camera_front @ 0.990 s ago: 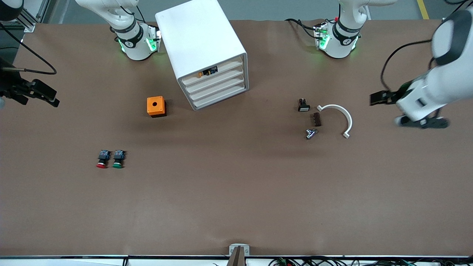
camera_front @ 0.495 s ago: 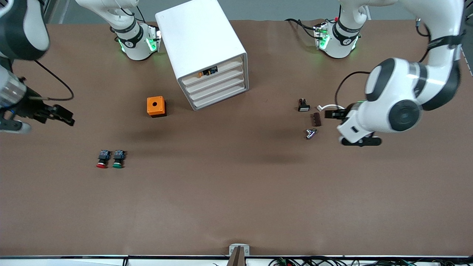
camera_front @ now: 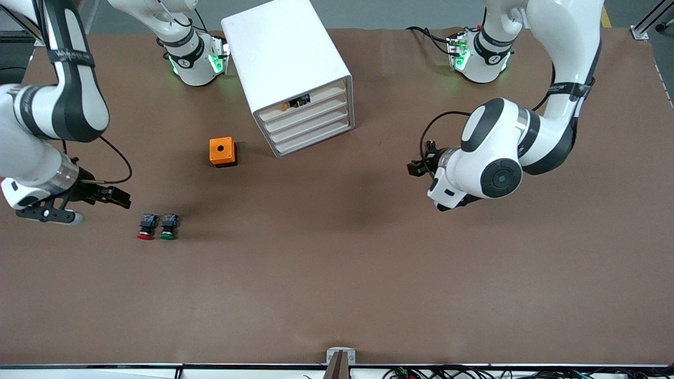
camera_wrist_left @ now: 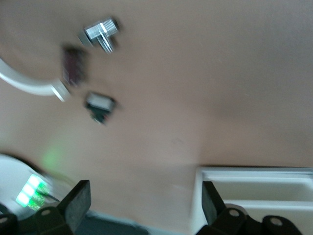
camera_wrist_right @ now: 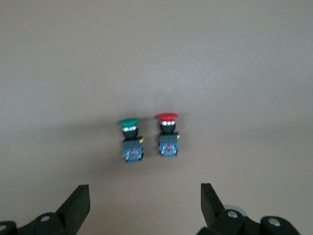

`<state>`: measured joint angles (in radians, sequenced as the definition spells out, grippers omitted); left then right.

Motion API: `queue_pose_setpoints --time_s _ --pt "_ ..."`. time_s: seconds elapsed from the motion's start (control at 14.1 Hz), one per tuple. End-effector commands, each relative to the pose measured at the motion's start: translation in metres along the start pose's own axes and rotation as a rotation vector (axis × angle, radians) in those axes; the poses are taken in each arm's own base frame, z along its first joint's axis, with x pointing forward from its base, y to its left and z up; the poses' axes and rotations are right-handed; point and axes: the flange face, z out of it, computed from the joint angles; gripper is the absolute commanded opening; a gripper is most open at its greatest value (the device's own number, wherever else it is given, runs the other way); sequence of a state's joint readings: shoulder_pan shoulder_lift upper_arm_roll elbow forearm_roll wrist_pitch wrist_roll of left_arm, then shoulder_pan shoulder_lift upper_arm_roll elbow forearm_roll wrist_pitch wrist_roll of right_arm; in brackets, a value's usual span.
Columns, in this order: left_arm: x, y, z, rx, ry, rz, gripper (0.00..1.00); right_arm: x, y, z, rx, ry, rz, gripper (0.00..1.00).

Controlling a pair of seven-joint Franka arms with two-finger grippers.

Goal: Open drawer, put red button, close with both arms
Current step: 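Reach the right gripper to the red button while the left gripper nears the drawer, then grasp the button with the right gripper while the left gripper grips the drawer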

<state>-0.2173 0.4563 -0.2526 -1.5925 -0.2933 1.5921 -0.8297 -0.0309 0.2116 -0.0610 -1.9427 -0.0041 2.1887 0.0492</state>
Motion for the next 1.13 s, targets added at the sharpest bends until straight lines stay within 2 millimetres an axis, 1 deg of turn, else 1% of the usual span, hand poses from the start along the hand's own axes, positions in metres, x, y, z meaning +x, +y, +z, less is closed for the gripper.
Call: queue_pose_setpoints --time_s 0.0,0.07,0.14,0.21,0.28,0.35,0.42,0.57,0.64,0.71,0.78,0.85,0.92,0.99,1.06 --pt "0.004 0.038 0.016 -0.063 -0.154 -0.221 1.00 0.011 0.014 0.034 0.003 0.013 -0.002 1.00" --pt "0.007 0.053 0.024 -0.093 -0.240 -0.331 1.00 0.013 0.019 0.048 0.000 0.014 0.001 1.00" --pt "0.015 0.063 0.031 -0.107 -0.317 -0.449 1.00 0.015 0.023 0.059 0.000 0.025 0.008 1.00" --pt "0.018 0.072 0.041 -0.104 -0.382 -0.526 1.00 0.015 0.025 0.073 -0.001 0.025 0.011 1.00" --pt "0.017 0.080 0.055 -0.088 -0.438 -0.575 1.00 0.014 0.031 0.090 -0.003 0.025 0.018 1.00" --pt "0.018 0.086 0.065 -0.075 -0.477 -0.632 1.00 0.012 0.033 0.103 -0.003 0.041 0.022 1.00" --pt "0.015 0.096 0.084 -0.030 -0.514 -0.713 1.00 0.009 0.034 0.114 -0.004 0.058 0.014 1.00" --pt "0.018 0.106 0.121 0.063 -0.586 -0.903 1.00 0.002 0.036 0.141 -0.005 0.066 0.012 1.00" --pt "0.017 0.111 0.132 0.092 -0.620 -0.962 1.00 -0.001 0.036 0.153 -0.003 0.066 0.016 1.00" --pt "0.011 0.118 0.143 0.122 -0.643 -1.001 1.00 -0.003 0.036 0.162 -0.002 0.064 0.018 1.00" --pt "0.006 0.125 0.147 0.139 -0.657 -1.039 1.00 -0.007 0.036 0.170 -0.002 0.052 0.019 1.00" --pt "0.003 0.131 0.156 0.169 -0.678 -1.087 1.00 -0.010 0.037 0.177 -0.001 0.040 0.024 1.00" --pt "0.001 0.134 0.162 0.194 -0.706 -1.130 1.00 -0.014 0.036 0.184 -0.001 0.028 0.022 1.00" --pt "-0.001 0.136 0.168 0.223 -0.735 -1.176 1.00 -0.015 0.036 0.185 -0.001 0.028 0.022 1.00" --pt "-0.008 0.139 0.175 0.252 -0.736 -1.186 1.00 -0.018 0.036 0.192 -0.001 0.014 0.022 1.00"
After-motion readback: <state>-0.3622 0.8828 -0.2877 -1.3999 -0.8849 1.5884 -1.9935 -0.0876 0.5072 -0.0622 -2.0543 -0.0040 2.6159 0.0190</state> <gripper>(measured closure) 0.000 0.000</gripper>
